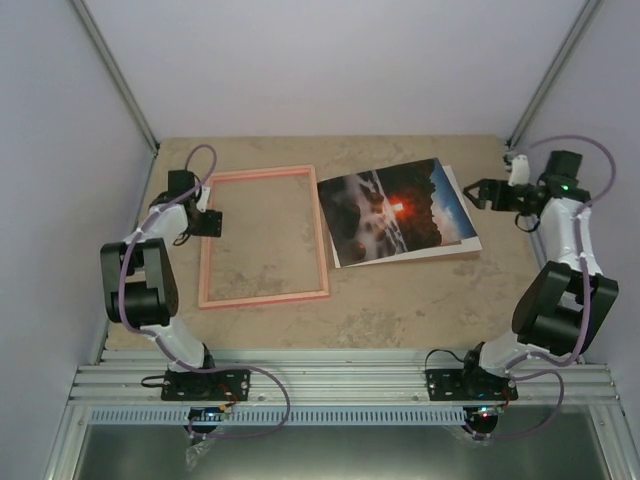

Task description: Put the photo into the frame

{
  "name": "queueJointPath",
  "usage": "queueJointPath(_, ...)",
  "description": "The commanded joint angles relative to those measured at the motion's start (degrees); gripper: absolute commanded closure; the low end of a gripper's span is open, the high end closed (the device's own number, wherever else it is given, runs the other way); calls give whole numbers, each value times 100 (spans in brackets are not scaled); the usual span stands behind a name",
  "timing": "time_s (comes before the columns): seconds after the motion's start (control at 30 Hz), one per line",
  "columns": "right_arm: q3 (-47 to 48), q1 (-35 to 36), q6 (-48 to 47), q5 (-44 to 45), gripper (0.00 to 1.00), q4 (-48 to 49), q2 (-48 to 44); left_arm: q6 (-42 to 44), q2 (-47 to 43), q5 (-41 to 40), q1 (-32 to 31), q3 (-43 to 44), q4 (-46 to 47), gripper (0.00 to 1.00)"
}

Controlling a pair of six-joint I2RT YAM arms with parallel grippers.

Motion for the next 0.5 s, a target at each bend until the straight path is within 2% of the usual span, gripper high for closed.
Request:
queueJointPath(0.0, -193, -786, -1091, -455, 8, -1033, 18, 794, -593, 540, -62, 502, -240, 15)
queueJointPath(0.1, -376, -1275, -1428, -541, 9, -1310, 109, 1234, -797, 1005, -487, 638, -327, 16)
queueJointPath(0.2, -566, -1655, -1733, -709, 11, -1502, 321, 1340, -719, 1208, -1415, 807, -322, 16)
queueJointPath(0.33, -756, -1868, -1815, -697, 21, -1449, 723, 1261, -48, 1363, -2708, 1333, -305, 17)
queueJointPath(0.47, -881, -1896, -1428, -639, 31, -1059, 1045, 1200, 676, 1359, -3606, 1865, -97, 21)
